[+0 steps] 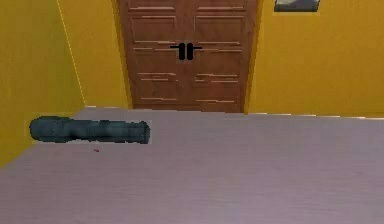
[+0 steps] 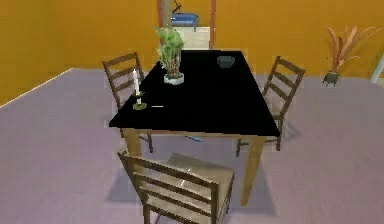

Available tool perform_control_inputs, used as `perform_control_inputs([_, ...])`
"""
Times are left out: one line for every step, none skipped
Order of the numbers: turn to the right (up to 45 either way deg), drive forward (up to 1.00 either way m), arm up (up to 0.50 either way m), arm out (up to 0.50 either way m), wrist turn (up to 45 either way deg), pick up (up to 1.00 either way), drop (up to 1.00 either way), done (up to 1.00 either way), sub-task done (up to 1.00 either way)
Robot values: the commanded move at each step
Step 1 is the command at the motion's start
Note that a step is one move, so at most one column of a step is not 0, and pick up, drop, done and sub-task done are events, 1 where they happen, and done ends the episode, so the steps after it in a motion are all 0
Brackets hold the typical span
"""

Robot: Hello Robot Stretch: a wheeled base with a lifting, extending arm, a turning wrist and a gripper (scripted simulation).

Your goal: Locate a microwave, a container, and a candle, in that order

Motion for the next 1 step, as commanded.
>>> perform_control_inputs([0.0, 0.20, 0.00, 0.00, 0.0, 0.00, 0.00, 0.00, 0.00])
